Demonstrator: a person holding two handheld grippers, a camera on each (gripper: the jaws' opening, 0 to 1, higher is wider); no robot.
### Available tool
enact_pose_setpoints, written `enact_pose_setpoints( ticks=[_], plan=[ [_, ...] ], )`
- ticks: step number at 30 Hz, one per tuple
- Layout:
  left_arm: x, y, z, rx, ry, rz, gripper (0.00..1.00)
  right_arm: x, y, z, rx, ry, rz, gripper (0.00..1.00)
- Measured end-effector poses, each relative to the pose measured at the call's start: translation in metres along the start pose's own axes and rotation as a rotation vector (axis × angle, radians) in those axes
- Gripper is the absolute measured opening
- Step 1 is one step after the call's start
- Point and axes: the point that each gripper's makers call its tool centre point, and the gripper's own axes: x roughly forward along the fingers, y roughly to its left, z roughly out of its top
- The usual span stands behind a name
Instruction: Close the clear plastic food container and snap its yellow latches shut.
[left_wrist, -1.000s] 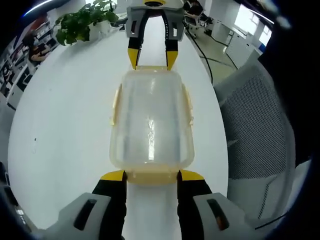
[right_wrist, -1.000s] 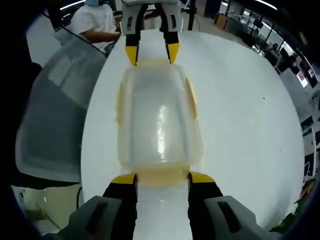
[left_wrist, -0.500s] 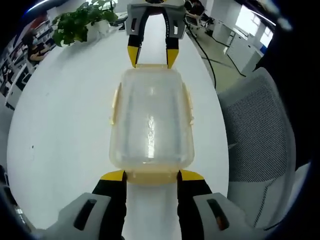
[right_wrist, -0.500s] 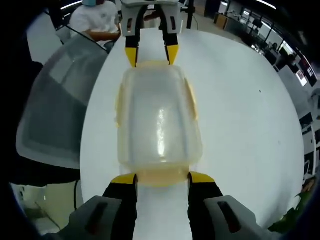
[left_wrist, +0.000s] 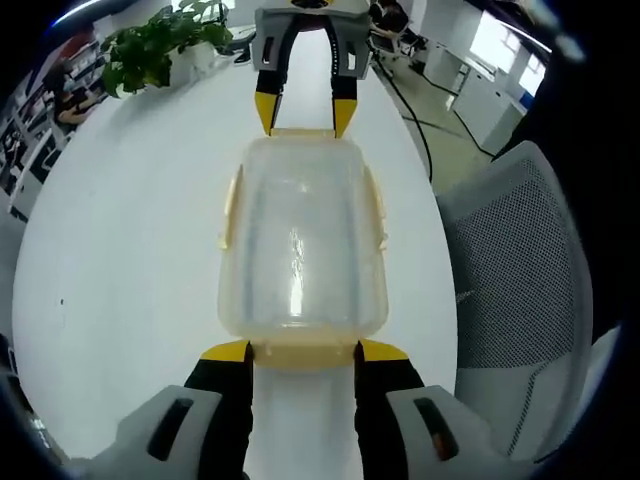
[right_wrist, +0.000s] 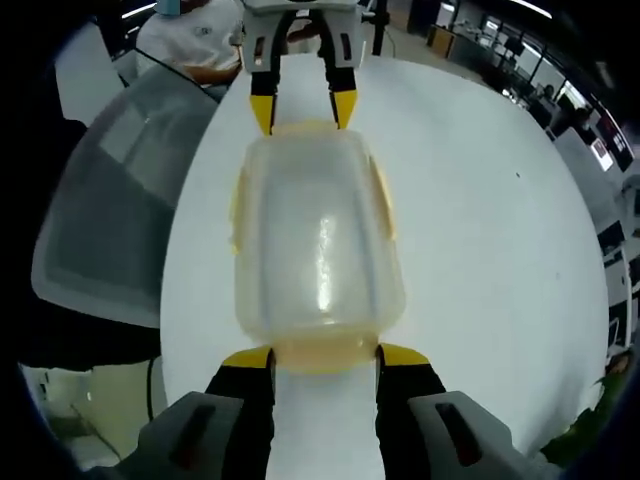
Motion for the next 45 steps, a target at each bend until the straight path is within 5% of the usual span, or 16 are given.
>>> enact_pose_setpoints(
  ticks=[23,28,36,41,45],
  plan=[
    [0.009,-0.004,-0.001,0.049,0.026,0.008,0.4,0.004,0.006,-0.006,0.032,-0.057,0.01,0.38],
    [0.007,-0.004,-0.002,0.043,0.032,0.009,0.4,0.008,0.01,-0.015,0.012,-0.027,0.011,0.33],
    [0.006,-0.001,-0.006,0.013,0.047,0.032,0.42,-0.005,0.0,-0.02,0.096,-0.055,-0.016,0.36],
    [0.0,-0.002,-0.012,-0.086,0.029,0.049,0.42,-0.016,0.001,-0.019,0.274,-0.129,-0.002,0.36],
    [-0.008,-0.01,-0.006,-0.375,-0.088,0.011,0.42,-0.02,0.01,-0.016,0.417,-0.186,0.026,0.35]
  ],
)
